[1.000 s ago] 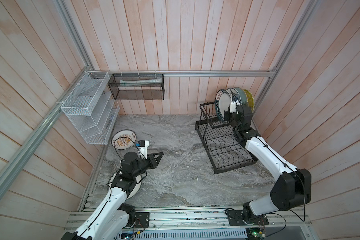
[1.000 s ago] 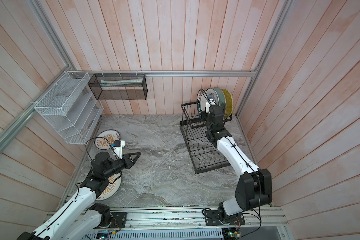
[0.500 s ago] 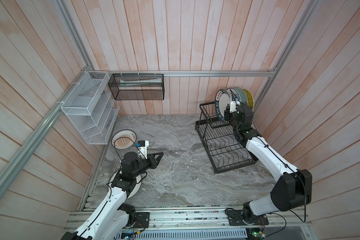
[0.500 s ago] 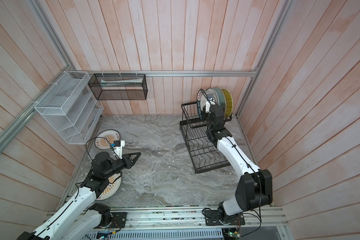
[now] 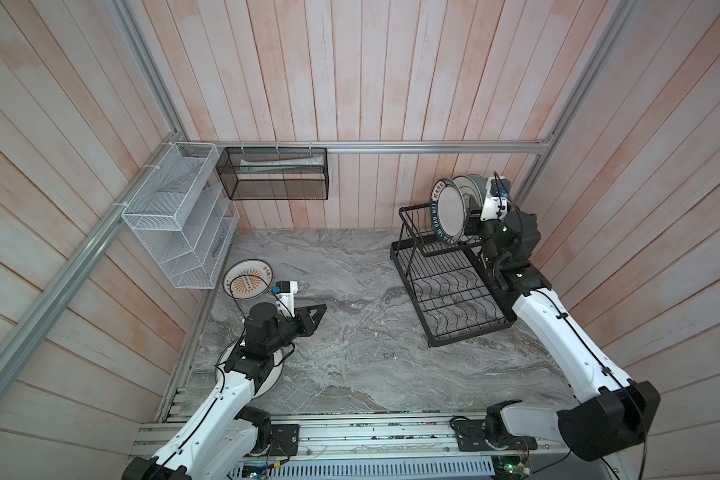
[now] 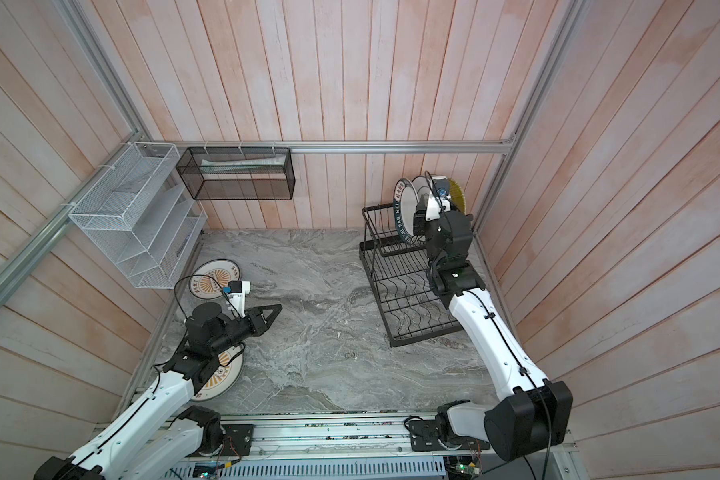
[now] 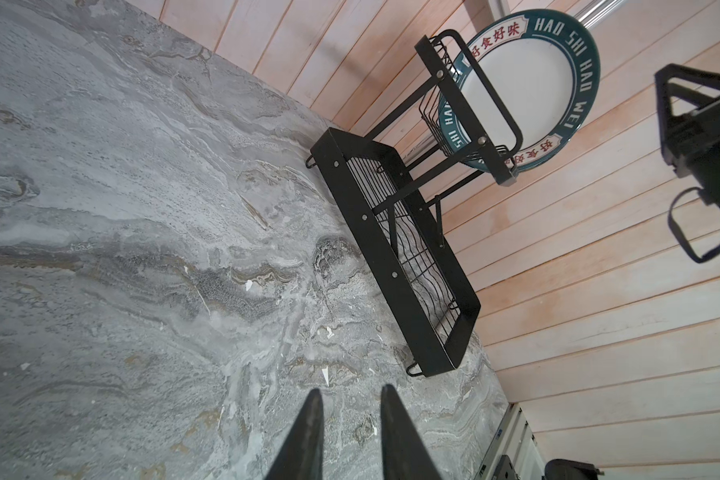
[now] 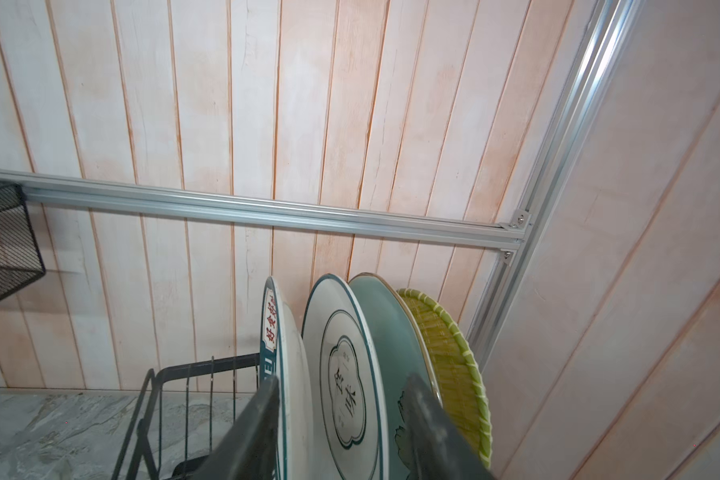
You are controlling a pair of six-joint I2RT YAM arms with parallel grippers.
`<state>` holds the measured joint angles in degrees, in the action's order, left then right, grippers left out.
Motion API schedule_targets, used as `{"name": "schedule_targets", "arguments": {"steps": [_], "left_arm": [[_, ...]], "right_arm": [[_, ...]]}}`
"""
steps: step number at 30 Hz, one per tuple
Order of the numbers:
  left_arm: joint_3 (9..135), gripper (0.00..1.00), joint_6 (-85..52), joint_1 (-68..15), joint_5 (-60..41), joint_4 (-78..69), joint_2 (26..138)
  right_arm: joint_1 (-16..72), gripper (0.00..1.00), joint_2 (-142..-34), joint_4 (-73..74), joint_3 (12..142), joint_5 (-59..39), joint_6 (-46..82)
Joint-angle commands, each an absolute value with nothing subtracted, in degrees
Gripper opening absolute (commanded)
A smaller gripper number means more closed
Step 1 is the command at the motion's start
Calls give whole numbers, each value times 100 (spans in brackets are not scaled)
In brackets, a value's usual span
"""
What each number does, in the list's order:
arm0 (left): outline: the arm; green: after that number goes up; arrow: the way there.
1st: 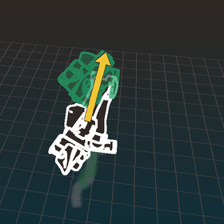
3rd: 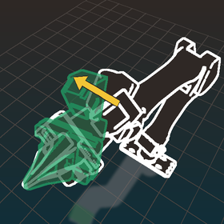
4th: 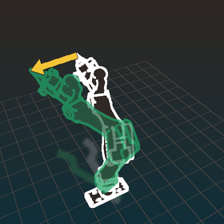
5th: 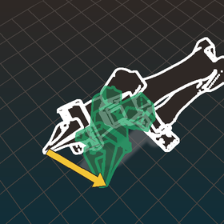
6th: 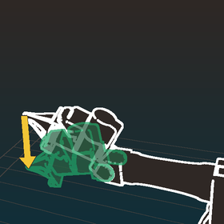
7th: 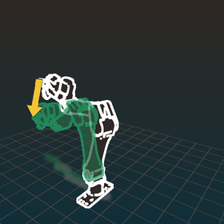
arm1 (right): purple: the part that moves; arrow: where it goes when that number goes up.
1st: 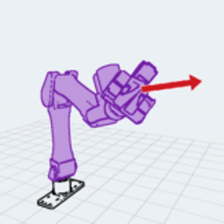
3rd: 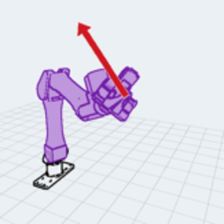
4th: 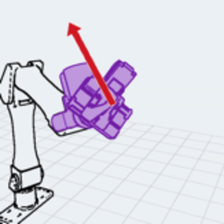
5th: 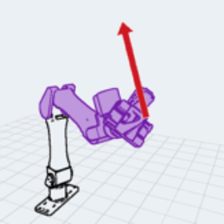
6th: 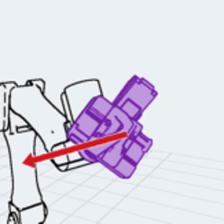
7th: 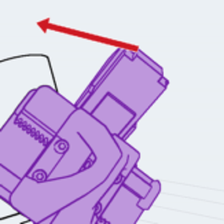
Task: Load the plates into the dish rack
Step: 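Open the right gripper and draw it back from the rack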
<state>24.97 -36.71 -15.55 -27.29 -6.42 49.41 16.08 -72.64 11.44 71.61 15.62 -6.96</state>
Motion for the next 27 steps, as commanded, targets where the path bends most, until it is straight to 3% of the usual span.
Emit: {"name": "schedule_targets", "arguments": {"steps": [1, 14, 27], "left_arm": [[2702, 26, -3723, -1582, -2416, -646, 4899], [2825, 28, -3639, -1582, -1418, 19, 4748], [2852, 29, -3796, -1582, -881, 476, 4979]], "right_arm": [[1639, 50, -6836, 797, 6905, 1133, -270], [2056, 50, -5095, 725, 4525, -713, 1384], [3666, 49, -5277, 1664, 3331, -1005, 1937]]}}
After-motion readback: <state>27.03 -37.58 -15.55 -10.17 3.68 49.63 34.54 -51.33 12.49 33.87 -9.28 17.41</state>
